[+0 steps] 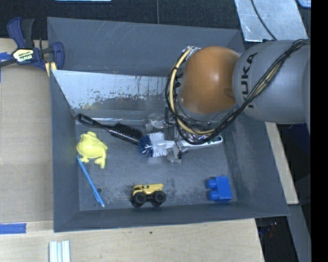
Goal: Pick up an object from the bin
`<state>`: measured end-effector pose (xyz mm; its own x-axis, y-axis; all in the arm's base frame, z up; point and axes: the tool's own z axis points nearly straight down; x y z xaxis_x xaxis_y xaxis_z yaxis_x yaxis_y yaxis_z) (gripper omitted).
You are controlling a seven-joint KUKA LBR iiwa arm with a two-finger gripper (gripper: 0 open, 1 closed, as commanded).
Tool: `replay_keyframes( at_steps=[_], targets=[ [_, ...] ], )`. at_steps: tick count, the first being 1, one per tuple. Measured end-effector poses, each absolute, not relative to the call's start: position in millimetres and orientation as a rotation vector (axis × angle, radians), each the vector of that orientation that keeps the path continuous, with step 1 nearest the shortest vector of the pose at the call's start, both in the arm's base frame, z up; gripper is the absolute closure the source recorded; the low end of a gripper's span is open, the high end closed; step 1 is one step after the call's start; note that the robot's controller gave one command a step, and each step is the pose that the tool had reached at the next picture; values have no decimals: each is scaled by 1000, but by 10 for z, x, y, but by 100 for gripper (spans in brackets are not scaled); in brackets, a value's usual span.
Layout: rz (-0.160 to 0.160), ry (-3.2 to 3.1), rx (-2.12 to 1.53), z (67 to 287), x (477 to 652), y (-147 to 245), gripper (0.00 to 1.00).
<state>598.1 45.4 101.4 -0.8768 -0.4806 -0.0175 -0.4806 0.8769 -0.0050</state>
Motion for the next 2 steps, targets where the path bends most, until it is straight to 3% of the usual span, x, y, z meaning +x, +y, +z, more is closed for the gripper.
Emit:
replay_keyframes(
  at_steps=[1, 2],
  targets=[
    [2, 3091, -425, 701, 6202, 294, 0],
    [-3, 2928, -1085, 702, 6119, 535, 100]
  ],
)
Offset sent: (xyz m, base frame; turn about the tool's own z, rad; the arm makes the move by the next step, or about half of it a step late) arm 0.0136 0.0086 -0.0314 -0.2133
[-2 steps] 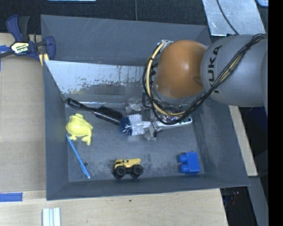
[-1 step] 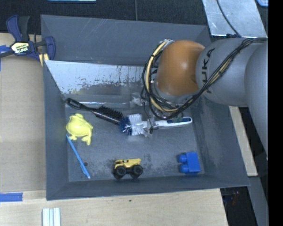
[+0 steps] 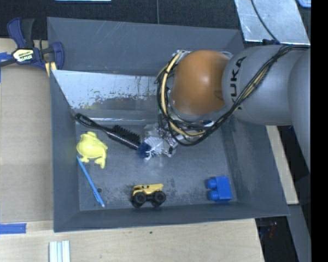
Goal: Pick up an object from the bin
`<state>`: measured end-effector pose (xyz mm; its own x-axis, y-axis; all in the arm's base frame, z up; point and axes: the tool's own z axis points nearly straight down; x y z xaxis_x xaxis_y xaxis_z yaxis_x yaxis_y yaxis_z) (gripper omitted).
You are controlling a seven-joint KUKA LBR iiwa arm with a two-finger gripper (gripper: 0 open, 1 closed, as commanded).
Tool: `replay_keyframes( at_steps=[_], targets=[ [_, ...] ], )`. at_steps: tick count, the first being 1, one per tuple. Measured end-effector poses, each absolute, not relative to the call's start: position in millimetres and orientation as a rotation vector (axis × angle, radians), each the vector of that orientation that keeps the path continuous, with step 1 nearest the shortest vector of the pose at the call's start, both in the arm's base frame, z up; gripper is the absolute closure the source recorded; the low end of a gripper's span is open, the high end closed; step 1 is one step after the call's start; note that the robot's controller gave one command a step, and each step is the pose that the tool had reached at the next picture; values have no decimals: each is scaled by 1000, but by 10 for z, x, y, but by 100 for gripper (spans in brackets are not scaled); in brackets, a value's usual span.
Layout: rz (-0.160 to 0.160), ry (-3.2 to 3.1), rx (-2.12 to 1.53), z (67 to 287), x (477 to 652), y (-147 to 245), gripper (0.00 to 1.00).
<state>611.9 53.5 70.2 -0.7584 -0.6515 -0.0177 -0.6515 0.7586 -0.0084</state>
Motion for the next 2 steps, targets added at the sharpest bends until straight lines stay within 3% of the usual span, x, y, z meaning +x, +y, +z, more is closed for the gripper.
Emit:
replay_keyframes(
  at_steps=[2],
  targets=[
    [-2, 2927, -1079, 746, 6121, 532, 100]
  ],
)
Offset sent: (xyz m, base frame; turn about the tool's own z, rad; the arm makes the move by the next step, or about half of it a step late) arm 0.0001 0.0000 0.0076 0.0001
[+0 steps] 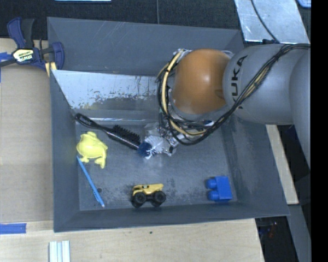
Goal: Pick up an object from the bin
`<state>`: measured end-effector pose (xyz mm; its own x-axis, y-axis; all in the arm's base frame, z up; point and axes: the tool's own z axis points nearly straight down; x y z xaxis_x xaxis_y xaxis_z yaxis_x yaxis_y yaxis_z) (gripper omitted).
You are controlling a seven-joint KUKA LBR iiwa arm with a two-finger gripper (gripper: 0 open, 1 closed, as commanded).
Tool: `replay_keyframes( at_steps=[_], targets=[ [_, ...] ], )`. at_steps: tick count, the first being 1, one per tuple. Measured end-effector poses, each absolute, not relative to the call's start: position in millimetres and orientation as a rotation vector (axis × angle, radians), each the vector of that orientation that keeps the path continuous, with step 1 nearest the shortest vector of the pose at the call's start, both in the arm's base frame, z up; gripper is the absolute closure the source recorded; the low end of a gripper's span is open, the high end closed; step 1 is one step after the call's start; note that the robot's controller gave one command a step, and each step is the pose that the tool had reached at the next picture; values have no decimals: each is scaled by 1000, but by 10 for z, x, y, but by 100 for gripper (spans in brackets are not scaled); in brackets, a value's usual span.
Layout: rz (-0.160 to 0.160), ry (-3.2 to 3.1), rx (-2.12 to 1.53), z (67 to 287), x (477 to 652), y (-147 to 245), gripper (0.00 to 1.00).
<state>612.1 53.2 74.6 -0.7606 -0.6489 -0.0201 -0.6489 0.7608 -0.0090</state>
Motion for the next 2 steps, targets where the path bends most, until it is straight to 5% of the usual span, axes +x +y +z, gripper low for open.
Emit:
replay_keyframes(
  at_steps=[2],
  targets=[
    [-1, 2929, -1078, 1361, 6117, 536, 100]
  ],
)
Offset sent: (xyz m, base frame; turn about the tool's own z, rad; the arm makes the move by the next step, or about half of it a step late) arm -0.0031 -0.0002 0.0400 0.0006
